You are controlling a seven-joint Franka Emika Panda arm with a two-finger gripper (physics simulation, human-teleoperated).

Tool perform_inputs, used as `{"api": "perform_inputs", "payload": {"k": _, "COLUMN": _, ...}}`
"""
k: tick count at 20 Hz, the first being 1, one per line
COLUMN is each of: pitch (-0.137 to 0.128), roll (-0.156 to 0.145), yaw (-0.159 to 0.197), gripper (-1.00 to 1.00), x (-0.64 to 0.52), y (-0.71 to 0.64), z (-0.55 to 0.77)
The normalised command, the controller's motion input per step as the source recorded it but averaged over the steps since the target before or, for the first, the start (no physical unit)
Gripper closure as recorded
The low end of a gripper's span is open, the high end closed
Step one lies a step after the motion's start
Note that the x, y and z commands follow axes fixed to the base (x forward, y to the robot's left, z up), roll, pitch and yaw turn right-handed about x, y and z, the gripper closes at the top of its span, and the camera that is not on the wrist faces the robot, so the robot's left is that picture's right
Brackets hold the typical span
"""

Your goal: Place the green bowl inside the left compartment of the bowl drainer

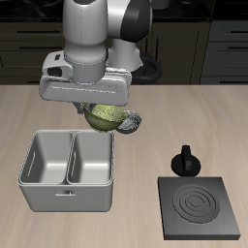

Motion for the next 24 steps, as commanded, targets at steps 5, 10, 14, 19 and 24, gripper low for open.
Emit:
{"api": "perform_inputs", "payload": {"k": 5, "pitch": 0.033, "roll": -0.021, "yaw": 0.008, "gripper": 1.0, "x": 0.02, "y": -0.11, "z": -0.24}}
{"api": "perform_inputs", "payload": {"k": 10, "pitch": 0.033, "roll": -0.044, "yaw": 0.016, "gripper": 1.0, "x": 0.02, "y": -0.17, "z": -0.13}}
{"api": "perform_inputs", "payload": {"k": 14, "pitch": 0.014, "roll": -0.015, "yaw": 0.014, "gripper": 1.0, "x": -0.03, "y": -0.07, "z": -0.12}}
{"api": "perform_inputs", "payload": {"k": 19, "pitch": 0.02, "roll": -0.046, "yaw": 0.031, "gripper": 1.0, "x": -0.02, "y": -0.11, "z": -0.13}}
{"api": "perform_inputs", "payload": {"k": 24, "pitch": 0.032, "roll": -0.036, "yaw": 0.005, "gripper": 1.0, "x": -0.03, "y": -0.08, "z": -0.11}}
